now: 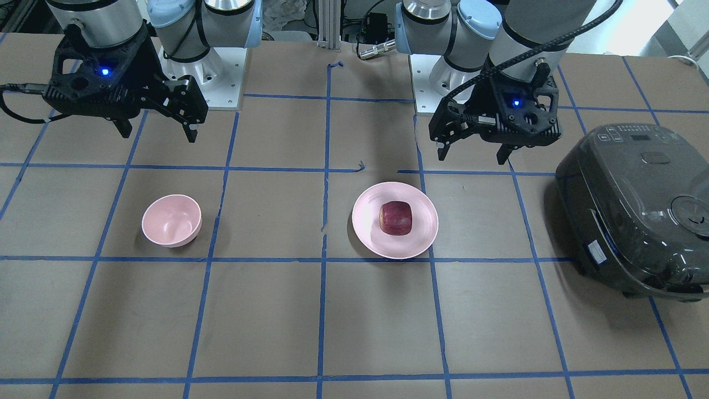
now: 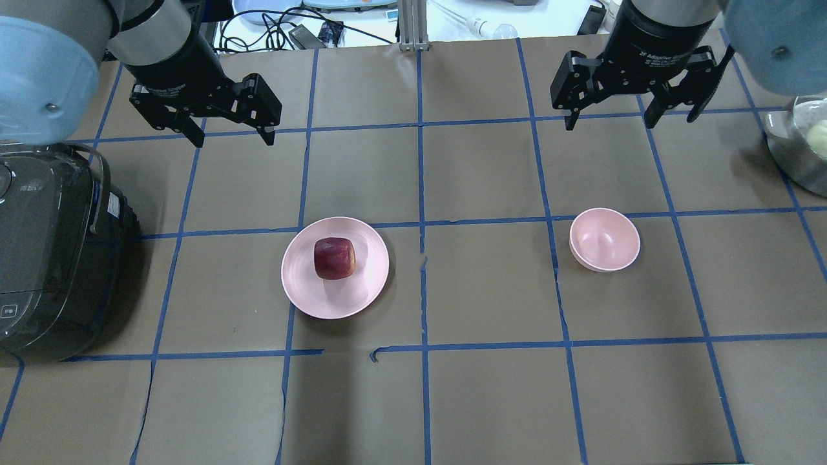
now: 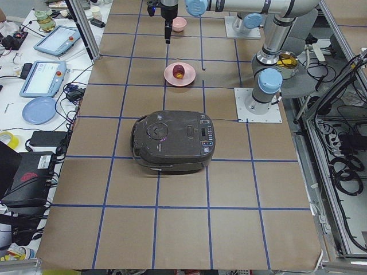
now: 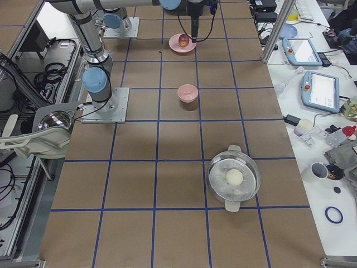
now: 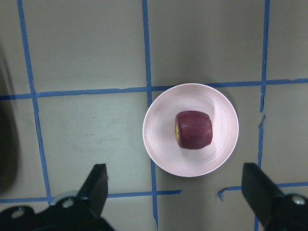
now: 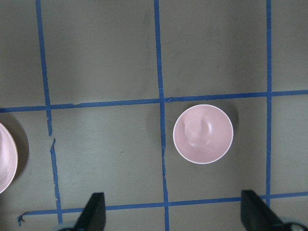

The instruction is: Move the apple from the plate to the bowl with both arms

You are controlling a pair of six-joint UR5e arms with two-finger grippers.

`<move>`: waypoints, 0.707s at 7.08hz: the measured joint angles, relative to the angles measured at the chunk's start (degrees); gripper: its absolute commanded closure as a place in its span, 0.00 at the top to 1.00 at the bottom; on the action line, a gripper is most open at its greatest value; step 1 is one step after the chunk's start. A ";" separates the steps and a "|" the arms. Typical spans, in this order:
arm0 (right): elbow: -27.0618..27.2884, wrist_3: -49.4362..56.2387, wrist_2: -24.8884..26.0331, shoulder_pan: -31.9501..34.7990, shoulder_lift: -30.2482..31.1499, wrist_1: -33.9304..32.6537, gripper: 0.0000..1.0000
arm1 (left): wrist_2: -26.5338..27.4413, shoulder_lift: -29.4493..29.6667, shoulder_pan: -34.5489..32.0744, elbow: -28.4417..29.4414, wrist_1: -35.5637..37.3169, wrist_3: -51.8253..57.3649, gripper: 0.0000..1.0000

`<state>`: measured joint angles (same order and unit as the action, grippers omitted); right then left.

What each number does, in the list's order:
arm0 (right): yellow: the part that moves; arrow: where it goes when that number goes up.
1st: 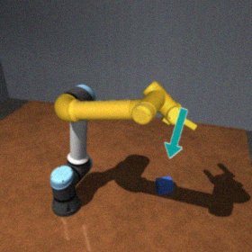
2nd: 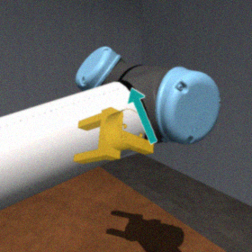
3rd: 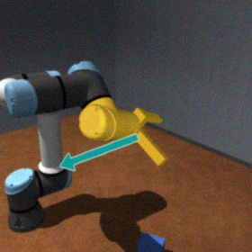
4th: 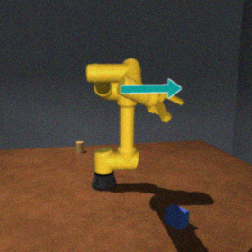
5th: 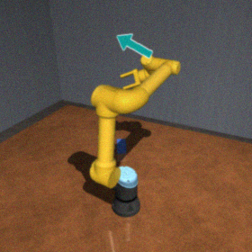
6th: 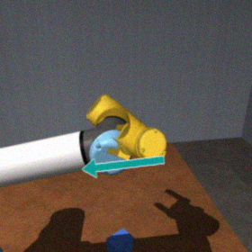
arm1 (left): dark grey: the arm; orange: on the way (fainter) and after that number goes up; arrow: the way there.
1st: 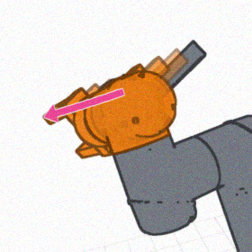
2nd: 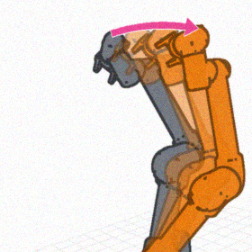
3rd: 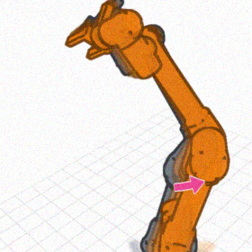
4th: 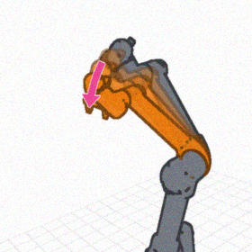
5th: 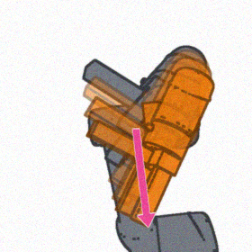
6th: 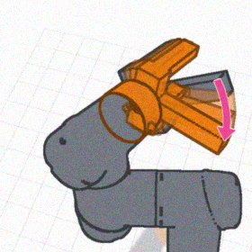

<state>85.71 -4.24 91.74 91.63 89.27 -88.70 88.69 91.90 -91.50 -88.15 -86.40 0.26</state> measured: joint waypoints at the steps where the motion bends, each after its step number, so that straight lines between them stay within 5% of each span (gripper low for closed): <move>1: 0.04 1.45 0.14 -0.74 -0.08 -0.18 1.00 | -0.03 -0.03 0.01 0.00 0.03 0.00 1.00; 5: 0.10 22.61 -0.22 -15.42 0.00 -0.15 1.00 | -0.02 2.99 -0.90 -2.94 3.84 -1.15 1.00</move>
<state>85.81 18.36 91.51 76.21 89.28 -88.85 88.67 94.89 -92.40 -91.10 -82.56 -0.88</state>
